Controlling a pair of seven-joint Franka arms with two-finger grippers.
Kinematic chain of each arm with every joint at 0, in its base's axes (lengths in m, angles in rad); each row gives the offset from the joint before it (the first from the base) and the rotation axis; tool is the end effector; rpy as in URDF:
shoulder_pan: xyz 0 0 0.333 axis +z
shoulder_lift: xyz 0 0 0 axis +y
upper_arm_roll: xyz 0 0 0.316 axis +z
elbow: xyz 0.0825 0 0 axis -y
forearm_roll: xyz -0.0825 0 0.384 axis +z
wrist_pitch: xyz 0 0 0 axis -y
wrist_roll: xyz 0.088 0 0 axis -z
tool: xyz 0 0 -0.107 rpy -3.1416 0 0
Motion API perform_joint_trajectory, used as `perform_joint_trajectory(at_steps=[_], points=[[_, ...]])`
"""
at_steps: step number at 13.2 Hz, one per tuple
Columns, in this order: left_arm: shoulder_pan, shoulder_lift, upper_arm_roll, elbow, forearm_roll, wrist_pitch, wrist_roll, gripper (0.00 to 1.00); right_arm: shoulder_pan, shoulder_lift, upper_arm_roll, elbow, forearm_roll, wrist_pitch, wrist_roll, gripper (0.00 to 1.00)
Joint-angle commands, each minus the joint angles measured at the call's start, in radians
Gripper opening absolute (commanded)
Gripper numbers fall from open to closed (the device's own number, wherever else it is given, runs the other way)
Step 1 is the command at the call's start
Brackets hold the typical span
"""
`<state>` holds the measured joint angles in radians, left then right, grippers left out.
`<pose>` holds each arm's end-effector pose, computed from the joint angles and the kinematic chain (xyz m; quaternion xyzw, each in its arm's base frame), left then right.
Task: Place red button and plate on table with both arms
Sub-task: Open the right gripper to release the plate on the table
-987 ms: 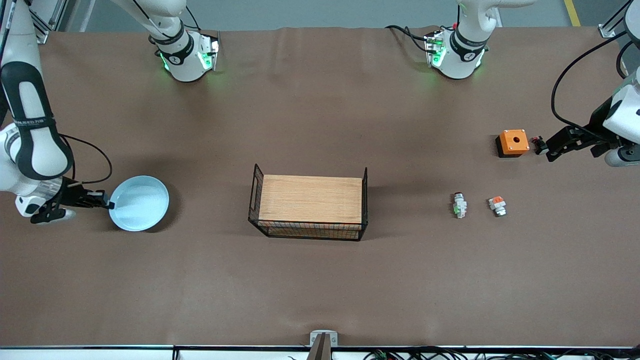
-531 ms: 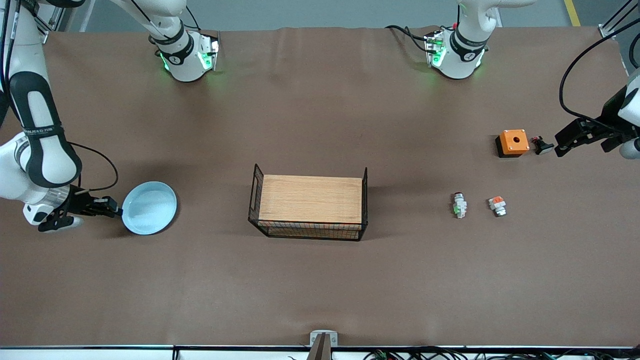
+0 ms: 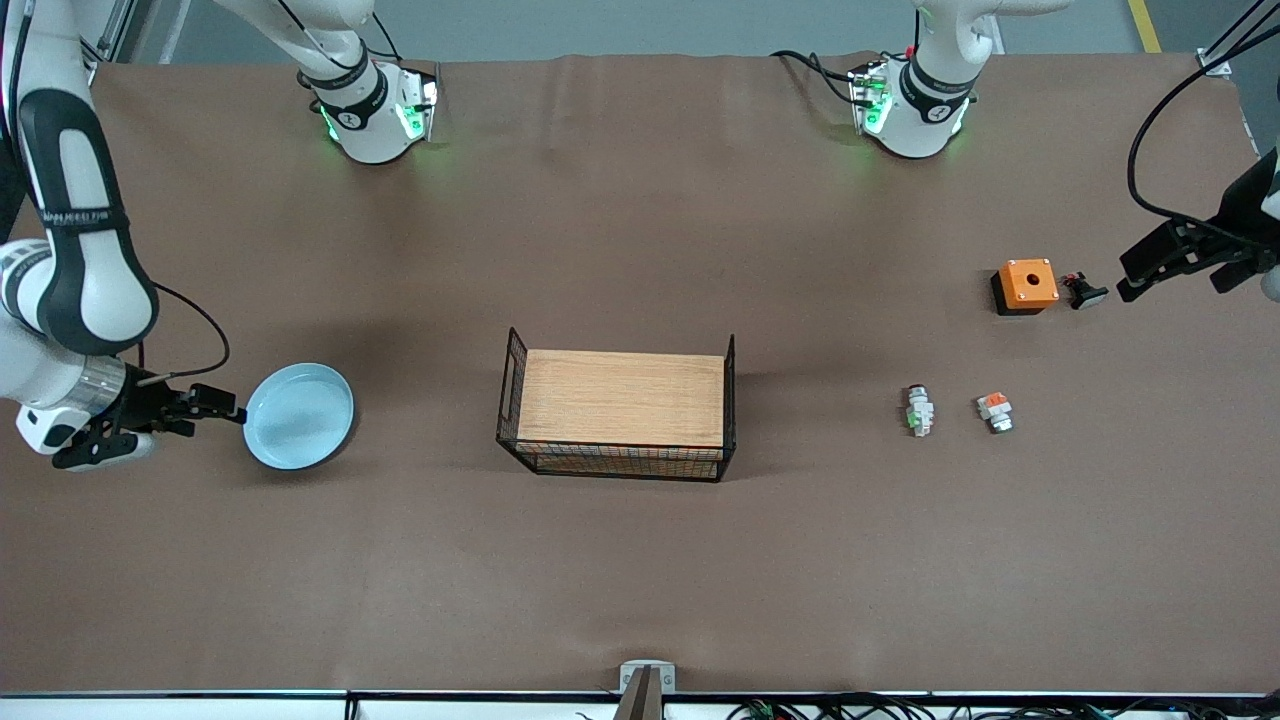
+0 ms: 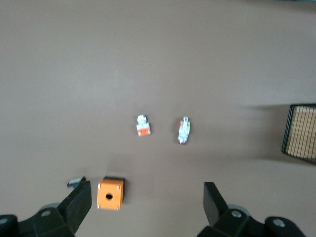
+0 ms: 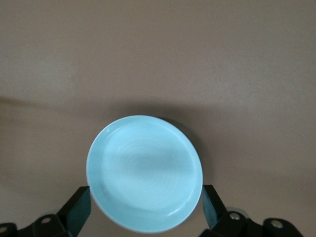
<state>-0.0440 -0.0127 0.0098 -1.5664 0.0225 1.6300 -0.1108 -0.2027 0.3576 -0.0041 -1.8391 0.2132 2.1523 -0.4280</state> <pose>0.5567 -0.0167 0.6391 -0.9985 -0.0380 -0.0388 0.0084 0.6195 -0.1209 0.3320 -0.9947 -0.0498 -0.0062 0.0894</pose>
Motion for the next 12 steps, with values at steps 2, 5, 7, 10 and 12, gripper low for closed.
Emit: perform_joint_trajectory(at_steps=[2,5,7,10,12], points=[[0.007,-0.004,-0.008,0.026,-0.018,-0.048,0.008,1.00,0.068,-0.155,-0.004,-0.020,-0.077,-0.126,0.193,1.00],[0.007,-0.003,-0.008,0.026,-0.021,-0.048,0.019,1.00,0.111,-0.245,0.001,0.006,-0.133,-0.271,0.346,1.00],[0.007,-0.001,-0.007,0.028,-0.016,-0.048,0.019,1.00,0.141,-0.285,0.001,0.058,-0.161,-0.397,0.429,1.00],[0.007,-0.001,-0.005,0.029,-0.064,-0.048,0.017,1.00,0.155,-0.308,0.004,0.171,-0.205,-0.583,0.446,1.00],[0.007,-0.001,-0.005,0.029,-0.065,-0.048,0.017,1.00,0.157,-0.325,0.003,0.220,-0.204,-0.604,0.454,1.00]])
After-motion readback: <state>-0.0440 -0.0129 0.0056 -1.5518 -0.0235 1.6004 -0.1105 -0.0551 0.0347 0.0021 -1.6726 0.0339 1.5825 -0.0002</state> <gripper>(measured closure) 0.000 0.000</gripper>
